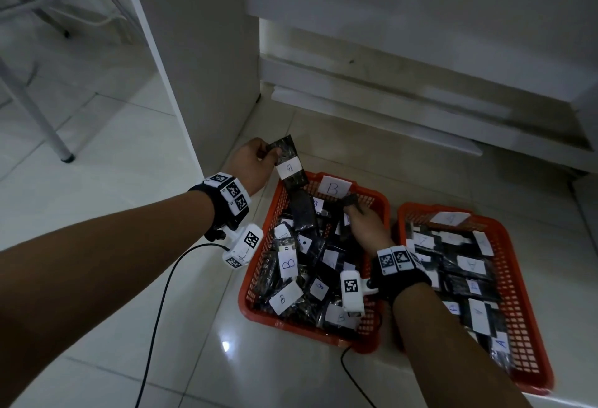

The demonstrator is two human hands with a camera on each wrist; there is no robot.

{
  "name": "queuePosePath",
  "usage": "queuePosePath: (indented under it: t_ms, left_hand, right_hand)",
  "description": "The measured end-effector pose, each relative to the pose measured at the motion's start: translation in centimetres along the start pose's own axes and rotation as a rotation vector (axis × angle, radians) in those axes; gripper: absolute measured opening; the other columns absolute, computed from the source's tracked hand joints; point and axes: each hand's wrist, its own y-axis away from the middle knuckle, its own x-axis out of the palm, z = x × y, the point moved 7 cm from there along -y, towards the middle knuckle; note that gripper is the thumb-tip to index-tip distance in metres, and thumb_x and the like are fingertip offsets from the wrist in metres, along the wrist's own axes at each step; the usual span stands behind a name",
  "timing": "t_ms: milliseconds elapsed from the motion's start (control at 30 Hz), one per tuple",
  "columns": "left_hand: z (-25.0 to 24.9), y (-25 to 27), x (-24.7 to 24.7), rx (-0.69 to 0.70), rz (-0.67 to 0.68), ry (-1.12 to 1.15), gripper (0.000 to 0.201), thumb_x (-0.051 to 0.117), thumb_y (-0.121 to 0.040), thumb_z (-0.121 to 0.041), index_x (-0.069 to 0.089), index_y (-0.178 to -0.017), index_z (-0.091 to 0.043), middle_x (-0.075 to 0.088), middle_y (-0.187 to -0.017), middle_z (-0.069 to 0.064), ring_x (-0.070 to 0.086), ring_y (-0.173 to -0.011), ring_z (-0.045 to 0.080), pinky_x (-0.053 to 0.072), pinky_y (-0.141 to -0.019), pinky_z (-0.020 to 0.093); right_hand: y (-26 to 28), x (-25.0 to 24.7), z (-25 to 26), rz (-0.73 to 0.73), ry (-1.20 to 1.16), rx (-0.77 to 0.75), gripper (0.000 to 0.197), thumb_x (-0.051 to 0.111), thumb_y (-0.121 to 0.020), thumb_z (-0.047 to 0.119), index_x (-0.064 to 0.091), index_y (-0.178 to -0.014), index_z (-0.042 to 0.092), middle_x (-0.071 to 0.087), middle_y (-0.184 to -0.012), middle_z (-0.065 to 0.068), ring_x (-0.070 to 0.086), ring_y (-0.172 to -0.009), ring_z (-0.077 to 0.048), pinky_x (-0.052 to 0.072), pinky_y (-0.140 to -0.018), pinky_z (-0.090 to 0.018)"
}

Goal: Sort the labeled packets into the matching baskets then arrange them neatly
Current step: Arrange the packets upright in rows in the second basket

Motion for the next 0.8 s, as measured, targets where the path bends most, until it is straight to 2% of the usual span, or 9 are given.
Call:
queuePosePath:
  t_ms: [67,133,200,267,333,400,567,667,800]
  left_hand:
    - [0.1,0.0,0.0,0.003,0.001,-0.002,0.023,0.062,-0.100,-0.035,0.062,-0.091,-0.014,0.070,-0.089,0.008,0.065,-0.082,0.027,0.050,-0.072,0.036]
    - [0.3,0.0,0.1,0.002,0.011,-0.004,0.022,0.062,-0.100,-0.037,0.061,-0.089,-0.017,0.069,-0.087,0.005,0.065,-0.082,0.025,0.049,-0.071,0.034]
    - [0.4,0.0,0.2,0.001,0.019,-0.021,0.022,0.061,-0.100,-0.039,0.060,-0.087,-0.020,0.068,-0.085,0.002,0.064,-0.079,0.023,0.048,-0.069,0.033]
    - [0.4,0.1,0.2,-0.001,0.016,-0.034,0.023,0.061,-0.100,-0.039,0.059,-0.086,-0.021,0.066,-0.083,0.001,0.062,-0.077,0.022,0.045,-0.066,0.032]
    - [0.4,0.2,0.1,-0.005,0.010,-0.041,0.025,0.062,-0.100,-0.038,0.061,-0.087,-0.017,0.068,-0.085,0.004,0.062,-0.076,0.024,0.045,-0.066,0.033]
    - [0.6,0.1,0.2,-0.011,0.013,-0.043,0.028,0.061,-0.100,-0.039,0.062,-0.089,-0.014,0.069,-0.086,0.006,0.063,-0.077,0.025,0.049,-0.068,0.036]
    - [0.6,0.0,0.2,-0.022,0.007,-0.062,0.029,0.061,-0.099,-0.042,0.063,-0.091,-0.014,0.069,-0.088,0.005,0.064,-0.079,0.025,0.049,-0.069,0.035]
    - [0.1,0.2,0.4,-0.021,0.006,-0.053,0.030,0.061,-0.100,-0.040,0.065,-0.094,-0.011,0.070,-0.091,0.007,0.064,-0.081,0.025,0.049,-0.071,0.035]
    - [-0.1,0.2,0.6,-0.011,0.006,-0.034,0.028,0.062,-0.100,-0.039,0.065,-0.090,-0.013,0.071,-0.089,0.006,0.065,-0.081,0.026,0.049,-0.069,0.035]
  right_hand:
    - [0.0,-0.2,0.0,-0.016,0.011,-0.031,0.022,0.053,-0.105,0.033,0.072,-0.102,0.022,0.077,-0.100,-0.007,0.073,-0.093,-0.026,0.057,-0.093,-0.041]
    - [-0.4,-0.3,-0.5,-0.029,0.011,-0.036,0.014,0.061,-0.104,0.026,0.073,-0.104,0.021,0.077,-0.102,-0.007,0.073,-0.091,-0.024,0.058,-0.088,-0.038]
    - [-1.0,-0.3,-1.2,-0.051,-0.023,0.008,0.007,0.070,-0.098,0.018,0.073,-0.104,0.018,0.078,-0.100,-0.007,0.075,-0.089,-0.025,0.061,-0.089,-0.043]
    - [-1.5,-0.3,-1.7,-0.084,-0.027,0.033,0.018,0.076,-0.091,0.011,0.069,-0.105,0.018,0.078,-0.098,-0.007,0.075,-0.089,-0.026,0.062,-0.089,-0.048]
    - [-1.5,-0.4,-1.5,-0.113,0.015,0.006,0.031,0.078,-0.088,0.009,0.063,-0.115,0.014,0.076,-0.099,-0.005,0.074,-0.087,-0.022,0.060,-0.077,-0.037]
    - [-1.2,-0.5,-1.0,-0.132,0.101,-0.040,0.038,0.079,-0.088,0.010,0.060,-0.121,0.014,0.073,-0.101,-0.001,0.071,-0.088,-0.017,0.051,-0.066,-0.026]
    - [-0.9,-0.5,-0.3,-0.163,0.282,-0.149,0.044,0.080,-0.088,0.016,0.061,-0.128,0.019,0.069,-0.111,0.005,0.069,-0.099,-0.017,0.056,-0.083,-0.032]
    - [-0.7,-0.2,0.2,-0.137,0.372,-0.210,0.039,0.079,-0.090,0.020,0.064,-0.126,0.019,0.067,-0.114,0.007,0.067,-0.108,-0.017,0.053,-0.087,-0.030]
    - [-0.4,0.0,1.0,-0.134,0.565,-0.316,0.039,0.078,-0.089,0.028,0.062,-0.125,0.025,0.059,-0.132,-0.002,0.064,-0.107,-0.020,0.051,-0.087,-0.030]
